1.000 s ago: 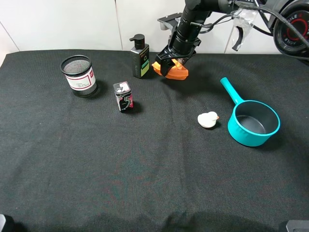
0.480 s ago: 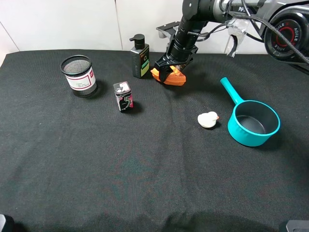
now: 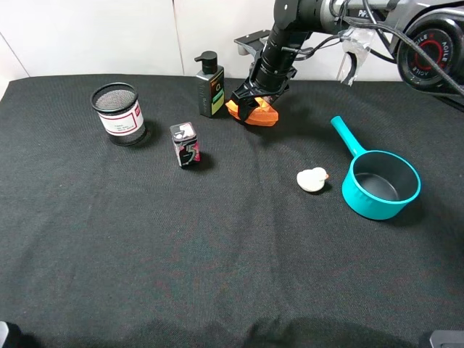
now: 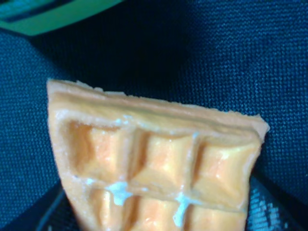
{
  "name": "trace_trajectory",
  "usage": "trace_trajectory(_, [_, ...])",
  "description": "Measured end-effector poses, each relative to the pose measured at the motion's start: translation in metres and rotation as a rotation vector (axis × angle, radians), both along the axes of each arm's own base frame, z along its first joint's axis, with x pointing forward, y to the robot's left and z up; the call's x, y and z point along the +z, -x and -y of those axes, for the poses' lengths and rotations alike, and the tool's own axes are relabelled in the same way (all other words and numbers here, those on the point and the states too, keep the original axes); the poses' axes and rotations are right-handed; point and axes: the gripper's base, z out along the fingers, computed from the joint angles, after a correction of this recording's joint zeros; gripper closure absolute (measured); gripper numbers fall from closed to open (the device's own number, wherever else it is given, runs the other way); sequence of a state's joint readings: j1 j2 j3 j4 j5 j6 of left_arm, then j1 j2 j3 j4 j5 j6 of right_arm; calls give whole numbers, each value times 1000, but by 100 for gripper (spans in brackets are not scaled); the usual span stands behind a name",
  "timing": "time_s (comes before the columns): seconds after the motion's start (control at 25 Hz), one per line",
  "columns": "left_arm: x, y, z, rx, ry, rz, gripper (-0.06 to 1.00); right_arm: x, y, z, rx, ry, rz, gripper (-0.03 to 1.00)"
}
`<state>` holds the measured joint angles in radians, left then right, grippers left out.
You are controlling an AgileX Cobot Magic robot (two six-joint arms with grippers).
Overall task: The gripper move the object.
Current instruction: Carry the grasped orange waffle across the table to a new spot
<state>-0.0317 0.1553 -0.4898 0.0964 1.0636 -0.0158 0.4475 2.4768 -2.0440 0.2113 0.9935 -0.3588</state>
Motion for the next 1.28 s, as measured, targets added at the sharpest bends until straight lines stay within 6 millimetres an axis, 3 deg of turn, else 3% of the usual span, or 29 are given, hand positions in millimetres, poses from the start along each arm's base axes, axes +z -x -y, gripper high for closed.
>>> trace_trajectory(0.52, [0, 0, 0, 0, 0, 0, 15, 0, 0, 0, 2, 6, 3, 47])
trace_trajectory(0.92, [0, 0, 0, 0, 0, 0, 15, 0, -1, 1, 3, 15, 10, 29])
trace_trajectory(1.28, [0, 0, 0, 0, 0, 0, 15, 0, -1, 2, 6, 24, 15, 27])
